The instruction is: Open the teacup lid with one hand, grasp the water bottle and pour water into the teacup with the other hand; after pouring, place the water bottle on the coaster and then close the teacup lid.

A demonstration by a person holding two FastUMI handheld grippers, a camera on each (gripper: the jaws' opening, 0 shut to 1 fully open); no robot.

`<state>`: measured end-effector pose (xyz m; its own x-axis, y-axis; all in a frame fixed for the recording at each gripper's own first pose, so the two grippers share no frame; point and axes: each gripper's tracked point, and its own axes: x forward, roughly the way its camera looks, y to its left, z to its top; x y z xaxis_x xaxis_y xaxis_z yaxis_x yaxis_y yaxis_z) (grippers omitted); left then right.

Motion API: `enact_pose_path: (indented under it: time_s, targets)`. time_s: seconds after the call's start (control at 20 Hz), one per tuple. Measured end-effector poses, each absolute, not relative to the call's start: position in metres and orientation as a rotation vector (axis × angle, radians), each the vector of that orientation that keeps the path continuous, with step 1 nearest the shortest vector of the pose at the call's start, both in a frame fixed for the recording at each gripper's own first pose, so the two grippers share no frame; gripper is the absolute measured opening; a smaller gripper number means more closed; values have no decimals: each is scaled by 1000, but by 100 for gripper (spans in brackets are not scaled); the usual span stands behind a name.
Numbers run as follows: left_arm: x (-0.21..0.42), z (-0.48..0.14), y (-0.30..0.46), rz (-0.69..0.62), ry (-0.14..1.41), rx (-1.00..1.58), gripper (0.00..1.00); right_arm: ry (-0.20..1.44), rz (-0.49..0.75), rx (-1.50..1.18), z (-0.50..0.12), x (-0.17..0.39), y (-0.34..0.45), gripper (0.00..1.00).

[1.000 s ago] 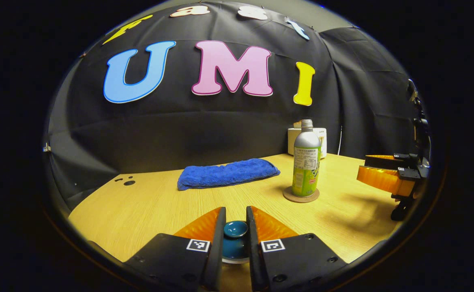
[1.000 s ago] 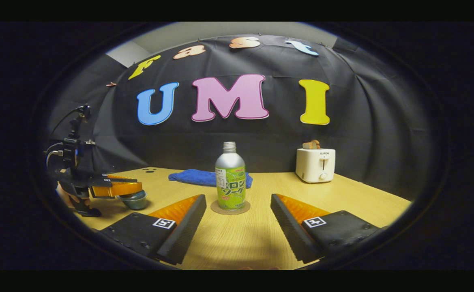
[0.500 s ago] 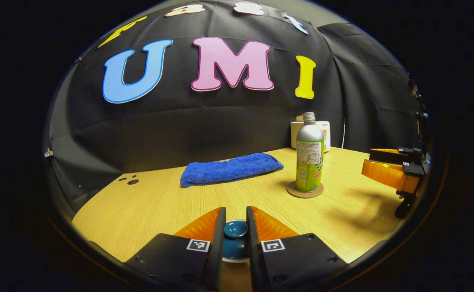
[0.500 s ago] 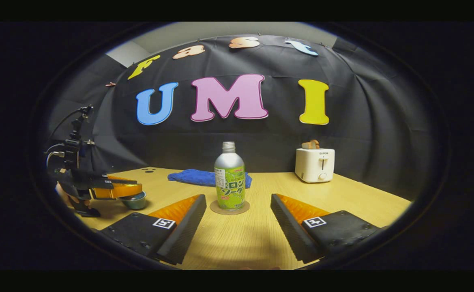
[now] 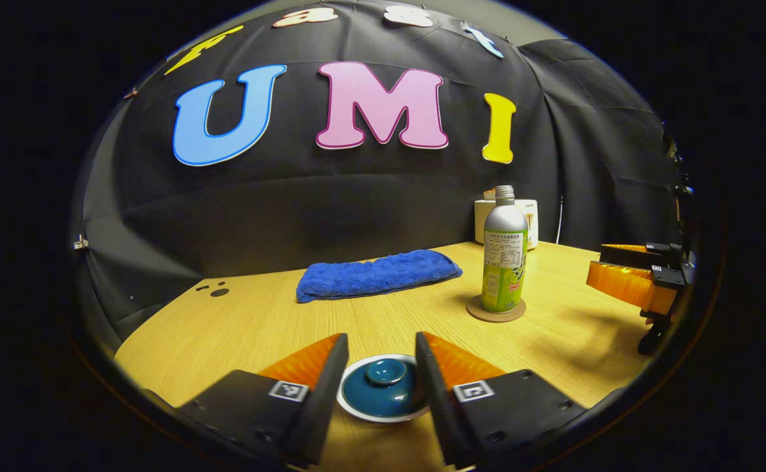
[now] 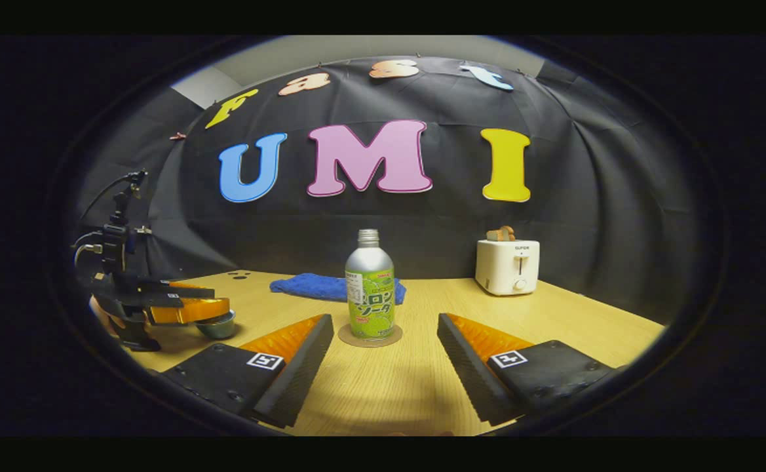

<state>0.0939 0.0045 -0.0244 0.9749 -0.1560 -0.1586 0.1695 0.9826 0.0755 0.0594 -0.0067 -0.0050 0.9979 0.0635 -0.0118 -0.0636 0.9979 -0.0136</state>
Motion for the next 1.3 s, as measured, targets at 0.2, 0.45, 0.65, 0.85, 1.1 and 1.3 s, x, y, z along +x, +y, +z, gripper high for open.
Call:
enact_pose_path:
  time_s: [0.2,0.45,0.65,0.85,1.1,1.3]
  targets:
    - [78,-21,11,-148,132,69,98,9,65,-14,-4,59,-7,98]
    - [49,3,19,-102,66,60,97,-34,77,-40,13,43,2,98]
    - [28,15,24,-34,3,-27,97,-78,91,-26,36,29,15,98]
    - [18,25,17,-24,-56,-22,97,-65,113,-16,31,22,33,98]
    - [16,16,8,-51,-41,-35,97,6,153,-14,3,22,52,98]
    - [20,1,16,-37,-10,-88,97,31,161,-24,-10,24,56,99]
